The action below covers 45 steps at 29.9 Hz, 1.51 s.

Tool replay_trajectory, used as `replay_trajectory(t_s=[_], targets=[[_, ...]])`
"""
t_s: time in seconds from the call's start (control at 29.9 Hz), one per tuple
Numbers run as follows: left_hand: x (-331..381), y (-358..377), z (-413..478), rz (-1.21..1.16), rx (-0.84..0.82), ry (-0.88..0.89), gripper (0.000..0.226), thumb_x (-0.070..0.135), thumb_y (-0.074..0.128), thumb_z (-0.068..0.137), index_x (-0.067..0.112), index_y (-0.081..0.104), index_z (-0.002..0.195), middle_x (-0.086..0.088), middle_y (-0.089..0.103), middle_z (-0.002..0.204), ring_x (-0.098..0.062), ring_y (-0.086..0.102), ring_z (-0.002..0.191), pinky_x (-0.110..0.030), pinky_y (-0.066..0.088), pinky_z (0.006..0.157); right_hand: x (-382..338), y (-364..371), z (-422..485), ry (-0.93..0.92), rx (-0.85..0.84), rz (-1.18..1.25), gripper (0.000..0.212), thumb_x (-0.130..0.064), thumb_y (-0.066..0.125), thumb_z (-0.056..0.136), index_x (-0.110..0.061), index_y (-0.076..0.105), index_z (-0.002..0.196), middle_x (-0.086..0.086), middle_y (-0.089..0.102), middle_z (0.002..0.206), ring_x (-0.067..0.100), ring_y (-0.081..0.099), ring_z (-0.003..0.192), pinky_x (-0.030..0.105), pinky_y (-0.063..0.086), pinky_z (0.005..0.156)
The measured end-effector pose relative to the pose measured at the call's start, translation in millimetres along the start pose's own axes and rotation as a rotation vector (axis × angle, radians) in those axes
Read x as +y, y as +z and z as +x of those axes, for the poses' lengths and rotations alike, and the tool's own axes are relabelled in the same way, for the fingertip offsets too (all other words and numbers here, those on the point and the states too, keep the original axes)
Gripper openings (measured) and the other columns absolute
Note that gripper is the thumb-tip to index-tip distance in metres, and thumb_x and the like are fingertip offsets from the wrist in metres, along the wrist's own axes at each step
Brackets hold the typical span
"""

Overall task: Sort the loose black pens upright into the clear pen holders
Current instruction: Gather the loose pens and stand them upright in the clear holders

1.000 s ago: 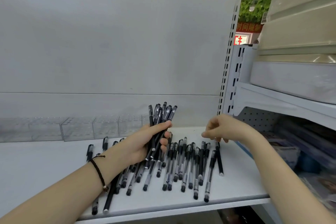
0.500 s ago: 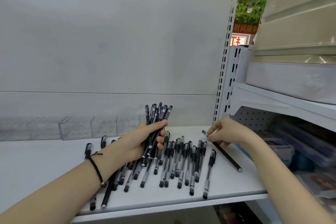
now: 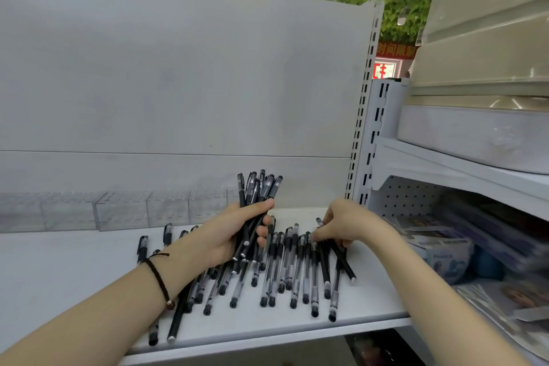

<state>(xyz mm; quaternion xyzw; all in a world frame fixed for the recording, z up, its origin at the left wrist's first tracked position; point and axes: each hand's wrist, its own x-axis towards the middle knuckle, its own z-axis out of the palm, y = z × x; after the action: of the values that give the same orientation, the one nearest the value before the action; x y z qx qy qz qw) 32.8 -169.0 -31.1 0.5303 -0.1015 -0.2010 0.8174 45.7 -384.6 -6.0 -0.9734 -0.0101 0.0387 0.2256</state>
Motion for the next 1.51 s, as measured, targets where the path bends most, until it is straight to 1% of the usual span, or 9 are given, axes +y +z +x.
replay_trajectory(t_s=[0.37,0.47,0.54,0.64,0.87,1.0,1.17,1.37,1.51], targets=[[1,0,0,-0.003,0.003,-0.006,0.033,0.020,0.071,0.077,0.009,0.050,0.101,-0.002,0.053,0.064,-0.011,0.047,0.045,-0.021,0.044,0.042,-1,4,10,-0.024,0.065,0.160,0.022,-0.015,0.074,0.081,0.000,0.070,0.097,0.008,0.064,0.083,0.019,0.059,0.073,0.029,0.053,0.069],[1,-2,0,0.002,-0.003,-0.011,0.028,0.019,0.071,0.079,0.009,0.051,0.097,-0.002,0.054,0.065,-0.011,0.048,0.046,-0.021,0.045,0.043,1,5,11,-0.027,0.066,0.334,0.016,-0.014,0.078,0.079,-0.007,0.067,0.088,0.006,0.066,0.081,0.016,0.063,0.071,0.027,0.054,0.071],[1,-3,0,0.012,-0.005,-0.017,0.025,0.018,0.070,0.080,0.009,0.052,0.095,-0.003,0.054,0.066,-0.010,0.048,0.046,-0.021,0.045,0.043,1,6,10,-0.027,0.072,0.488,0.015,-0.008,0.077,0.080,-0.012,0.063,0.080,0.005,0.066,0.077,0.013,0.063,0.065,0.021,0.054,0.059],[1,-2,0,0.026,-0.011,-0.025,0.026,0.018,0.071,0.079,0.008,0.054,0.096,-0.002,0.056,0.067,-0.010,0.049,0.047,-0.020,0.046,0.044,-1,5,9,-0.035,0.094,0.703,0.010,-0.001,0.072,0.082,-0.005,0.067,0.091,0.009,0.068,0.078,0.010,0.063,0.057,0.015,0.048,0.047],[2,-4,4,-0.022,0.003,-0.010,0.030,0.019,0.073,0.074,0.008,0.054,0.094,-0.001,0.052,0.064,-0.009,0.049,0.048,-0.019,0.047,0.045,-25,-4,4,-0.210,0.050,1.216,0.016,0.000,0.065,0.085,-0.003,0.067,0.101,0.008,0.073,0.082,0.017,0.070,0.067,0.021,0.057,0.062],[5,-1,0,0.030,0.032,0.032,0.020,0.022,0.071,0.080,0.006,0.062,0.085,-0.009,0.065,0.075,-0.018,0.067,0.065,-0.027,0.058,0.059,-54,0,-1,-0.259,-0.064,1.417,0.012,0.002,0.060,0.088,0.000,0.064,0.099,0.009,0.073,0.088,0.016,0.071,0.070,0.024,0.060,0.065],[9,-2,-1,-0.011,0.065,0.093,0.032,0.020,0.061,0.091,-0.001,0.066,0.114,-0.020,0.068,0.117,-0.034,0.065,0.109,-0.040,0.057,0.087,-82,9,-1,-0.262,0.040,1.446,0.015,0.009,0.056,0.090,-0.005,0.057,0.085,0.013,0.066,0.086,0.021,0.065,0.076,0.032,0.056,0.078],[9,-1,-3,0.058,0.019,0.144,0.033,0.015,0.063,0.089,0.008,0.060,0.122,-0.016,0.072,0.106,-0.029,0.072,0.087,-0.038,0.061,0.074,-93,20,4,-0.268,0.050,1.448,0.014,0.007,0.054,0.092,-0.004,0.060,0.088,0.008,0.065,0.083,0.015,0.066,0.066,0.026,0.058,0.058],[12,-4,-4,0.133,0.062,0.163,0.018,0.009,0.066,0.087,0.007,0.063,0.105,-0.010,0.072,0.086,-0.023,0.070,0.071,-0.035,0.060,0.066,-93,28,4,-0.359,0.158,1.229,0.014,0.001,0.054,0.094,-0.008,0.065,0.095,0.011,0.071,0.098,0.026,0.068,0.096,0.035,0.055,0.088]])
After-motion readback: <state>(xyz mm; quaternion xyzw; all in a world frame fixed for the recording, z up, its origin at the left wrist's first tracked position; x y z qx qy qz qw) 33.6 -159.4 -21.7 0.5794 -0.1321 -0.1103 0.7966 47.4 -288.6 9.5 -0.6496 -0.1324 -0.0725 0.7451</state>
